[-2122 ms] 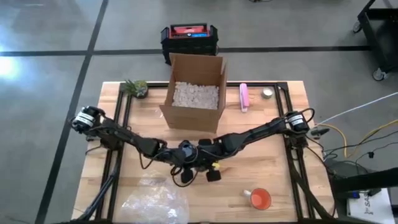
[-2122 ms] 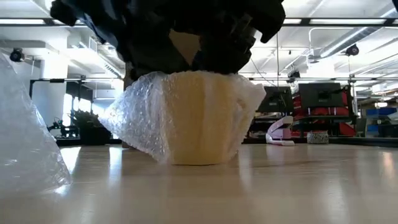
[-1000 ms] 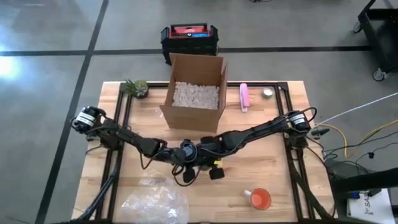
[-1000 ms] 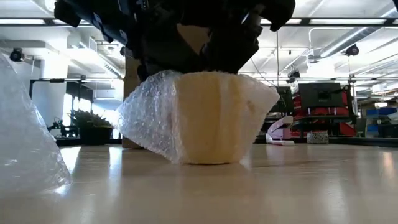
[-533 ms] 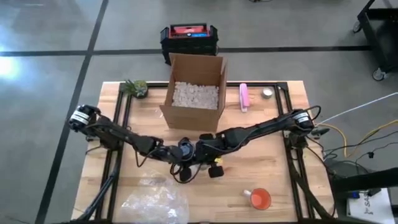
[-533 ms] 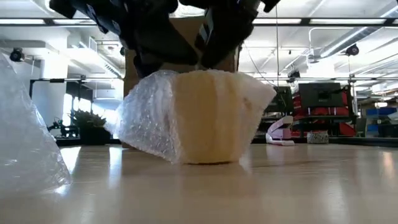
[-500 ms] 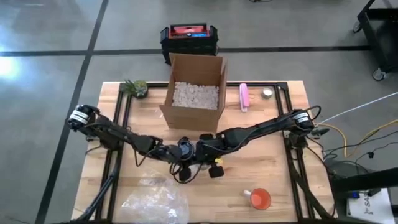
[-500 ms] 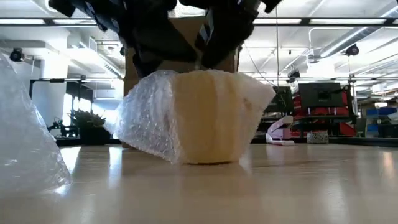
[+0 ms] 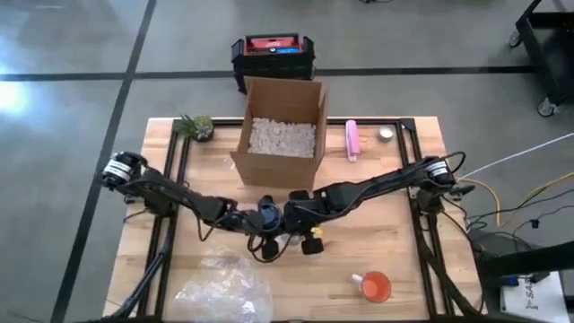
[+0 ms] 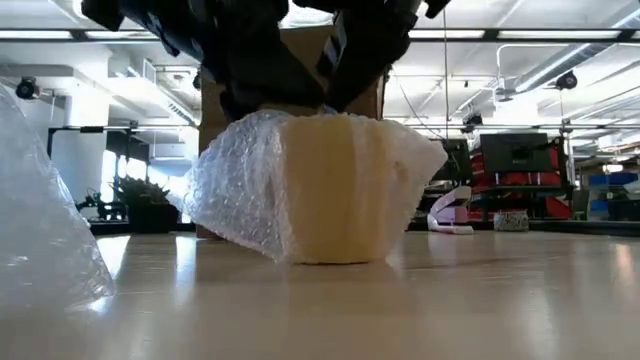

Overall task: Wrap mug
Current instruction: Wrap the yellow mug with transparent bubble wrap

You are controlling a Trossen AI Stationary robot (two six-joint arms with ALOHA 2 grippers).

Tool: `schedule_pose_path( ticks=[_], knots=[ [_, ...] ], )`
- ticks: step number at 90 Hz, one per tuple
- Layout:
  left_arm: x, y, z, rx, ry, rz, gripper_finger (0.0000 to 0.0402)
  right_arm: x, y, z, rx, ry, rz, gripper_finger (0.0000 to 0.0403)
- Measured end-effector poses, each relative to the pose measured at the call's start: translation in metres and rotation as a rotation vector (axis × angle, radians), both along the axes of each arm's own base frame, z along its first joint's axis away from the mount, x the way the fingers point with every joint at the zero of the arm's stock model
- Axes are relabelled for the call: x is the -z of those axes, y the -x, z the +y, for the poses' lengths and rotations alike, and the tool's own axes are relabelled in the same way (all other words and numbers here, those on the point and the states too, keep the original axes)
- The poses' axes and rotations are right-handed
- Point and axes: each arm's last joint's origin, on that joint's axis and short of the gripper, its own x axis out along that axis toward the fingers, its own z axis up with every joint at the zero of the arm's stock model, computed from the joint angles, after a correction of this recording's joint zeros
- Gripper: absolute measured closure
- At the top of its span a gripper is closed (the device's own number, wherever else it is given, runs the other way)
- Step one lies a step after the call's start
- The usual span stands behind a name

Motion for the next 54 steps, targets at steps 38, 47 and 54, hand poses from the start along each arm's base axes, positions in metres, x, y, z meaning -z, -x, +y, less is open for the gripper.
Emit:
schedule_pose_path(
  ticks=[38, 47, 54],
  knots=[
    [0.022, -0.008, -0.001, -0.005, -0.013, 0.057, 0.0402, -0.03, 0.008, -0.002, 0.007, -0.02, -0.096, 0.0401],
    [0.022, -0.007, -0.001, -0.006, -0.012, 0.058, 0.0402, -0.031, 0.009, 0.001, 0.014, -0.031, -0.093, 0.0401],
    [0.021, -0.007, -0.001, -0.006, -0.012, 0.059, 0.0402, -0.021, 0.008, 0.008, -0.001, -0.029, -0.072, 0.0401]
  ],
)
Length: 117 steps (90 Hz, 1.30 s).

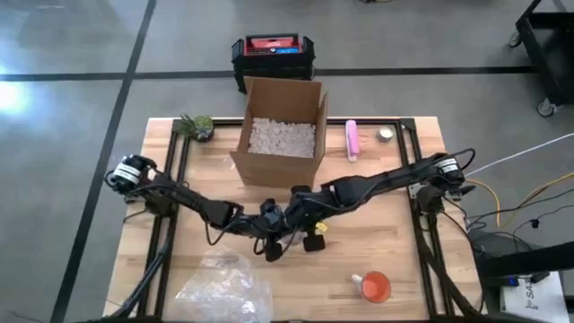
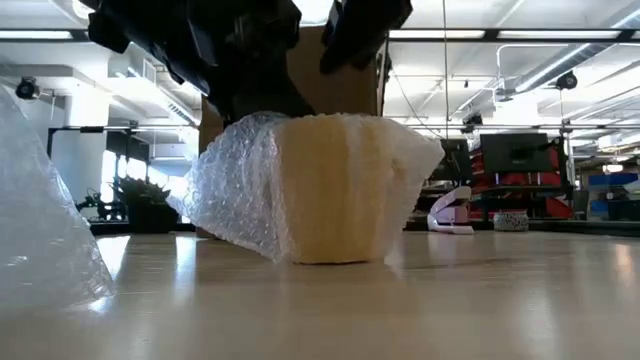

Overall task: Wrap mug
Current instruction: Wrap the yellow mug with transparent bubble wrap

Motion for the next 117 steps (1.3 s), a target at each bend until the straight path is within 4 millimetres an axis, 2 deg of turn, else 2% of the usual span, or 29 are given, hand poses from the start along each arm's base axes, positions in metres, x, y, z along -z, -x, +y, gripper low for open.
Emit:
schedule_pose_path(
  ticks=[16, 35, 52, 61, 69, 75, 84, 90, 99, 117],
  knots=[
    [0.0, 0.0, 0.0, -0.004, 0.002, 0.004, 0.0401, 0.036, -0.003, 0.007, -0.023, 0.028, 0.104, 0.0401],
    [-0.009, -0.001, 0.001, -0.006, 0.004, 0.017, 0.0402, 0.06, -0.01, 0.009, -0.027, 0.061, 0.143, 0.0401],
    [-0.043, 0.005, 0.001, 0.005, -0.015, 0.07, 0.0402, 0.066, -0.012, 0.007, -0.018, 0.07, 0.159, 0.0401],
    [-0.059, 0.015, 0.0, 0.013, -0.037, 0.137, 0.0402, 0.067, -0.011, 0.007, -0.016, 0.071, 0.164, 0.0401],
    [-0.066, 0.027, -0.005, 0.021, -0.038, 0.208, 0.0402, 0.067, -0.011, 0.007, -0.016, 0.07, 0.163, 0.0401],
    [-0.063, 0.035, -0.008, 0.017, -0.025, 0.263, 0.0402, 0.067, -0.011, 0.007, -0.016, 0.07, 0.162, 0.0401],
    [-0.045, 0.041, -0.012, 0.027, -0.029, 0.303, 0.0402, 0.066, -0.012, 0.007, -0.022, 0.072, 0.153, 0.0401],
    [-0.038, 0.038, -0.015, 0.039, -0.005, 0.242, 0.0402, 0.066, -0.013, 0.007, -0.023, 0.071, 0.142, 0.0401],
    [-0.039, 0.03, -0.016, 0.046, 0.021, 0.146, 0.0402, 0.065, -0.013, 0.007, -0.024, 0.072, 0.141, 0.0401],
    [-0.029, 0.016, -0.012, 0.06, 0.003, 0.108, 0.0402, 0.065, -0.013, 0.007, -0.026, 0.073, 0.14, 0.0401]
  ],
)
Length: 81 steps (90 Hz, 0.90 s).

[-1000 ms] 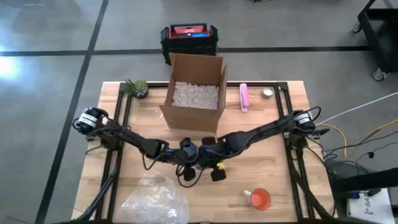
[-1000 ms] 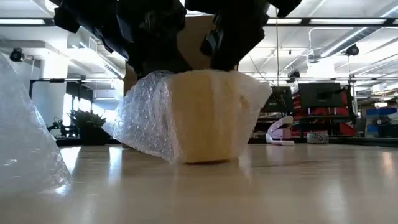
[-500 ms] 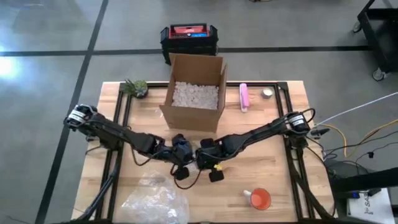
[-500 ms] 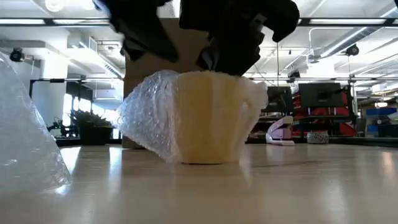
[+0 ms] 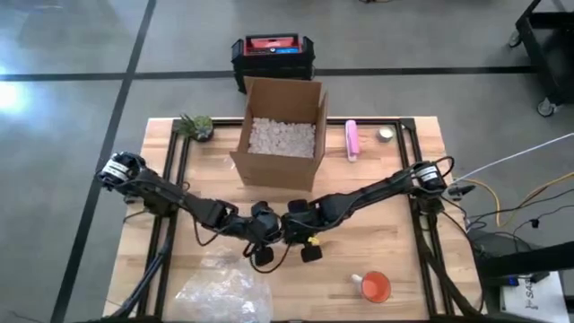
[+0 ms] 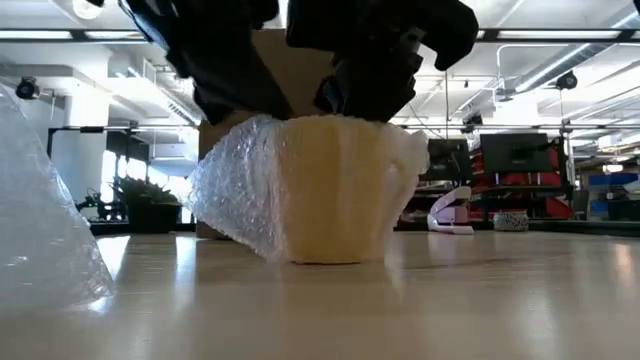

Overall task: Wrap mug
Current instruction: Wrap the yellow mug with transparent bubble wrap

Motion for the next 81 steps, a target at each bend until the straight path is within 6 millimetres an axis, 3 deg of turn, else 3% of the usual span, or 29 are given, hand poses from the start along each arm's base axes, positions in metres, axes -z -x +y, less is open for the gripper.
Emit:
schedule_pose_path(
  ticks=[27, 55, 66, 81],
  knots=[
    [0.023, -0.015, 0.007, -0.039, 0.024, 0.048, 0.0402, -0.003, 0.001, -0.001, 0.004, -0.003, 0.002, 0.0401],
    [0.013, -0.016, 0.007, -0.016, 0.006, -0.025, 0.0402, -0.026, 0.011, -0.004, -0.005, 0.018, 0.06, 0.0401],
    [0.013, -0.015, 0.006, -0.002, 0.013, -0.021, 0.0402, -0.054, 0.016, -0.007, -0.002, 0.008, -0.009, 0.0401],
    [0.007, -0.013, 0.007, -0.003, 0.018, -0.036, 0.0402, -0.043, 0.017, -0.007, -0.012, 0.02, 0.04, 0.0401]
  ],
)
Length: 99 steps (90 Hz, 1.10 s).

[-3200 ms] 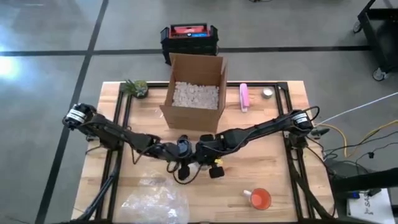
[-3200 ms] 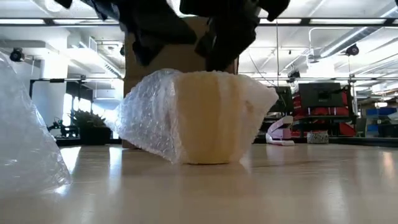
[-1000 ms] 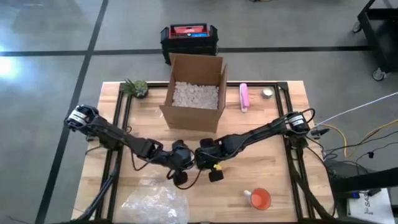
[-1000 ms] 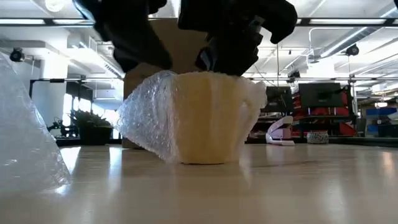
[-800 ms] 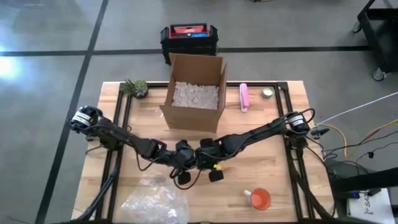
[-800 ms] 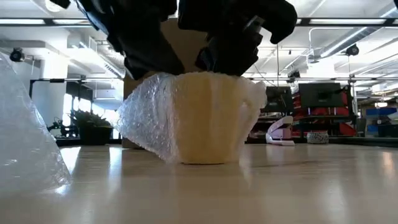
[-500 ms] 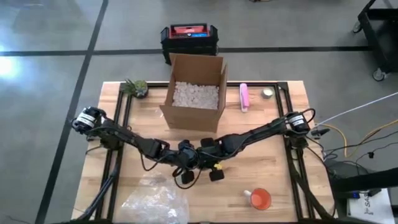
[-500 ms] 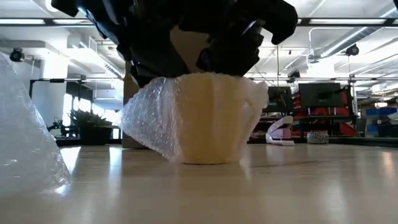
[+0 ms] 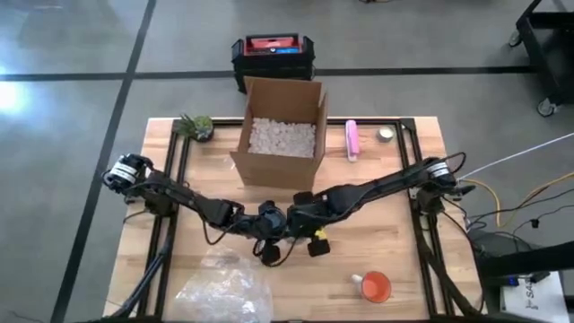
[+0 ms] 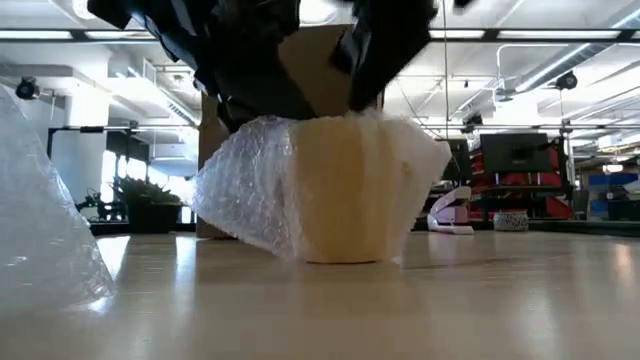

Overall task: Wrap mug
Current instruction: Wrap the yellow mug with transparent bubble wrap

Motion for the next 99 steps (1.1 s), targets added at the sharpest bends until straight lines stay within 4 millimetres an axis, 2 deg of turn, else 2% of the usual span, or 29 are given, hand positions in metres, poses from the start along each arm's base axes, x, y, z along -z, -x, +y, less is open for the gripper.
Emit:
schedule_pose_path(
  ticks=[20, 37, 54, 67, 81, 99],
  knots=[
    [-0.005, 0.001, 0.0, 0.0, 0.002, -0.021, 0.0402, -0.006, 0.004, -0.002, -0.01, 0.01, 0.003, 0.0401],
    [-0.006, 0.0, 0.0, 0.001, -0.003, -0.03, 0.0402, -0.028, 0.011, -0.004, -0.022, 0.005, -0.052, 0.0401],
    [-0.006, 0.001, 0.0, 0.001, -0.002, -0.031, 0.0402, -0.032, 0.015, -0.012, 0.006, 0.121, -0.047, 0.0401],
    [-0.006, 0.001, 0.0, 0.002, -0.004, -0.024, 0.0402, -0.014, 0.011, -0.013, -0.007, 0.111, 0.009, 0.0401],
    [-0.006, 0.001, 0.001, 0.002, -0.006, -0.021, 0.0402, -0.002, 0.0, -0.003, -0.04, 0.062, -0.043, 0.0401],
    [-0.007, 0.003, 0.001, 0.01, -0.005, -0.007, 0.0402, 0.034, -0.012, 0.0, -0.053, 0.063, 0.015, 0.0401]
  ],
)
